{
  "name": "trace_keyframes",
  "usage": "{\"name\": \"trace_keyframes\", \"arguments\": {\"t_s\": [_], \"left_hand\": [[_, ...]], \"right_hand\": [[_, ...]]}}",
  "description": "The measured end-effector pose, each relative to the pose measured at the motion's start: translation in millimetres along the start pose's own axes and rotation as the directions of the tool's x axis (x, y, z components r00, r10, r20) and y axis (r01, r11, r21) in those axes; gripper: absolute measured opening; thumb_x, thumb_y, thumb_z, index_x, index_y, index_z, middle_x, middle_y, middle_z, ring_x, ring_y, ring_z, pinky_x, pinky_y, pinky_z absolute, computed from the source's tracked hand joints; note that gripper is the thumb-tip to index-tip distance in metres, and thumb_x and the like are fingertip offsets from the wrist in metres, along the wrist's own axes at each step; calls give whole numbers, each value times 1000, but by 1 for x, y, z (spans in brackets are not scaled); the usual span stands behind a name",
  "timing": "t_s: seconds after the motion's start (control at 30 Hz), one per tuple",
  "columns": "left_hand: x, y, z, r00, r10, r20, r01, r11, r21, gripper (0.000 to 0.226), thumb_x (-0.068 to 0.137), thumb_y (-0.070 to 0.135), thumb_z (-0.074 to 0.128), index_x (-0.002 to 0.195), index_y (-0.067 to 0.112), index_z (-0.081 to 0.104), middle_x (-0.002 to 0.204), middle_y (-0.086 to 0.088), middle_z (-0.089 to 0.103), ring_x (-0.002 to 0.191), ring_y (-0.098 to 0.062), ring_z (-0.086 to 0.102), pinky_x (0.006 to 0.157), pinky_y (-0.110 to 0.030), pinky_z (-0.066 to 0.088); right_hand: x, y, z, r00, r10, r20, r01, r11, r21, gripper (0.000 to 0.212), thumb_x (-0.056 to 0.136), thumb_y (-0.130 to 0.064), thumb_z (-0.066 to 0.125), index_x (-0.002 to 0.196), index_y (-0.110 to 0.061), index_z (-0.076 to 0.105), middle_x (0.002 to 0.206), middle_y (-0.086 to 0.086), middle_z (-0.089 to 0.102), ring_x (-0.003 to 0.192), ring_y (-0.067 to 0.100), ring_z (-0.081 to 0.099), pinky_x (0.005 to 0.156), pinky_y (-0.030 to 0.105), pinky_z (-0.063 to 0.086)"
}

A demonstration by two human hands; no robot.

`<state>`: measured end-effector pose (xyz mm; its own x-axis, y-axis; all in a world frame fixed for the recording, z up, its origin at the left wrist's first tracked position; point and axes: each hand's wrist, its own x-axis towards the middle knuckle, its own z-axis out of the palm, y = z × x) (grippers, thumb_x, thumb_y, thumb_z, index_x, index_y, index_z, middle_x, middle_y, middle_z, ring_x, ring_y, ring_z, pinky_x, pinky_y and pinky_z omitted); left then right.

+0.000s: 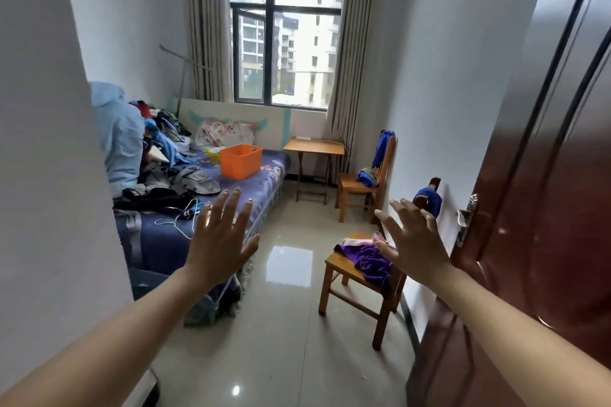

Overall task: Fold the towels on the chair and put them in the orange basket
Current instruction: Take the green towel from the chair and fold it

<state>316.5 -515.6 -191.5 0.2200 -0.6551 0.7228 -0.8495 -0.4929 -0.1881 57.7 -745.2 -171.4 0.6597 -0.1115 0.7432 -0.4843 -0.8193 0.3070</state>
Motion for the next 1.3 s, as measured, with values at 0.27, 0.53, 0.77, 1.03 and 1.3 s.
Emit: {"name": "trace_keyframes", "arguments": {"t_s": [0.27,0.53,0.77,1.03,1.3], "left_hand": [[100,11,73,1000,16,12,-15,1000,-22,62,93,55,17,129,9,38,138,-18,38,125,-33,35,93,-49,42],[194,26,153,998,-66,-2,66,998,-20,61,94,55,17,127,9,40,131,-20,50,121,-32,39,93,-47,41],[224,0,228,986,-132,104,133,991,-4,65,93,57,7,120,9,43,123,-21,56,115,-33,40,84,-48,46],[284,-49,340,980,-130,150,135,991,-20,64,94,55,8,119,9,44,122,-21,56,115,-33,40,83,-50,47],[381,-91,451,983,-157,99,164,984,-65,54,89,50,28,118,8,45,120,-22,58,114,-33,38,81,-53,49]], "right_hand": [[59,59,84,993,-116,-25,116,993,-2,73,50,-36,88,108,-16,47,104,17,67,98,37,65,78,54,51],[129,123,186,983,-164,-85,169,984,55,70,52,-39,86,105,-15,48,98,15,67,88,31,67,70,41,55],[160,136,288,986,-164,-40,167,980,112,70,55,-40,84,108,-15,47,107,17,65,95,32,65,71,40,55],[234,153,408,977,-211,35,207,974,95,67,54,-41,85,107,-17,52,109,13,67,99,32,65,73,42,54],[311,185,516,985,-149,85,141,985,98,69,54,-39,85,111,-15,55,111,15,66,101,35,64,75,46,54]]}}
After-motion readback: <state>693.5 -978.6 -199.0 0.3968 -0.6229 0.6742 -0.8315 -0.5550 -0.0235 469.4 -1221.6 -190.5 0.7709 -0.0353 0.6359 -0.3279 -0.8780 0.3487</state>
